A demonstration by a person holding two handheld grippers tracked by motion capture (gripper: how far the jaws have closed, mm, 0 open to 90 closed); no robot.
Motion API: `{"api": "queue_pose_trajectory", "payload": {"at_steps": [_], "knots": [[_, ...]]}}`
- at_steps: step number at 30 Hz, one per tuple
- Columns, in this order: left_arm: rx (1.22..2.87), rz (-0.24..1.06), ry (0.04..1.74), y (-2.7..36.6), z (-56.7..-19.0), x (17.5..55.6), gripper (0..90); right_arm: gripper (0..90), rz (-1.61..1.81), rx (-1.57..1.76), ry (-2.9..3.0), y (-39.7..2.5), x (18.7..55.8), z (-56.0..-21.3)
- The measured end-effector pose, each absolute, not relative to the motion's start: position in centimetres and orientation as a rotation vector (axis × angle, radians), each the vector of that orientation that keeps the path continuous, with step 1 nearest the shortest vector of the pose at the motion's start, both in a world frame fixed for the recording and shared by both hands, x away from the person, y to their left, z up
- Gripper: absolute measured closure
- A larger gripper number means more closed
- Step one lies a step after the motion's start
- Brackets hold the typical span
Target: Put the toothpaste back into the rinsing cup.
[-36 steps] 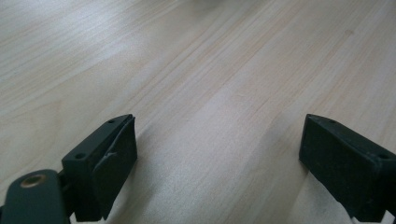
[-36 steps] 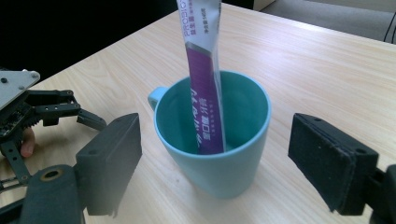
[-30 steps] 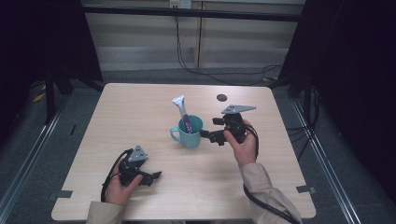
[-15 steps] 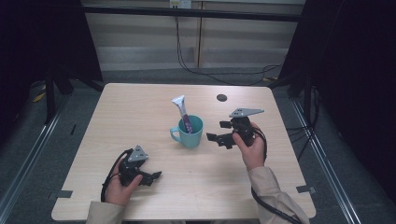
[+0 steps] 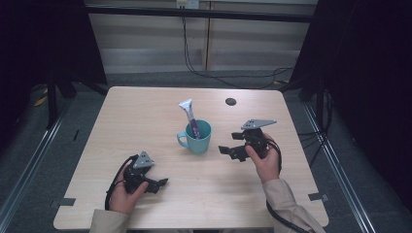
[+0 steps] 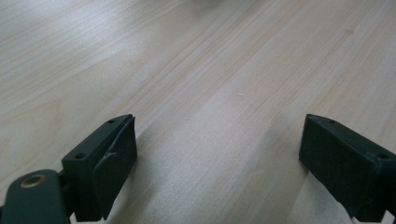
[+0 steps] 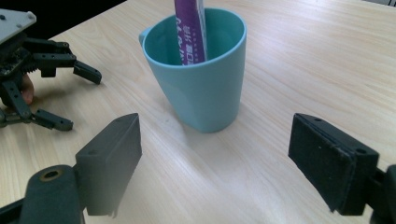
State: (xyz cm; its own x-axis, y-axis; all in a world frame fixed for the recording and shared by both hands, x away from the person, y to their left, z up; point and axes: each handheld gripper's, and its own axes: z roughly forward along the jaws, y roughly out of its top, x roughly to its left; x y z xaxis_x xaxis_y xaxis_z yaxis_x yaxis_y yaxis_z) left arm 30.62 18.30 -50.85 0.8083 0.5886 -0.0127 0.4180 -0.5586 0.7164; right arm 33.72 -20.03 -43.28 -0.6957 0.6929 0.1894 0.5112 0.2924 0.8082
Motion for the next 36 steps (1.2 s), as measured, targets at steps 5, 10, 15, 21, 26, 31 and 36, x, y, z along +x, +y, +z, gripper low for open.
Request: {"api": "queue_pose_trajectory", "payload": {"at_steps": [5, 10, 15, 21, 26, 31, 36], "knots": [[2.244, 0.294, 0.737, 18.3, -50.9, 30.6, 10.9, 16.4, 1.352, 1.126, 2.361, -20.7, 33.4, -43.6], [2.243, 0.292, 0.739, 18.3, -50.9, 30.6, 10.9, 16.4, 1.355, 1.135, 2.357, -21.3, 33.1, -43.9], [2.243, 0.291, 0.739, 18.3, -50.9, 30.6, 10.9, 16.4, 1.355, 1.138, 2.363, -21.6, 32.6, -44.5], [2.243, 0.292, 0.738, 18.3, -50.9, 30.6, 10.9, 16.4, 1.340, 1.135, 2.372, -22.0, 32.2, -45.1], [2.243, 0.295, 0.738, 18.3, -50.9, 30.6, 10.9, 16.5, 1.330, 1.127, 2.382, -22.6, 31.8, -45.6], [2.243, 0.292, 0.738, 18.3, -50.9, 30.6, 10.9, 16.5, 1.313, 1.140, 2.383, -23.3, 31.3, -46.2], [2.243, 0.292, 0.738, 18.3, -50.9, 30.6, 10.9, 16.5, 1.298, 1.153, 2.381, -24.2, 30.8, -46.8]]}}
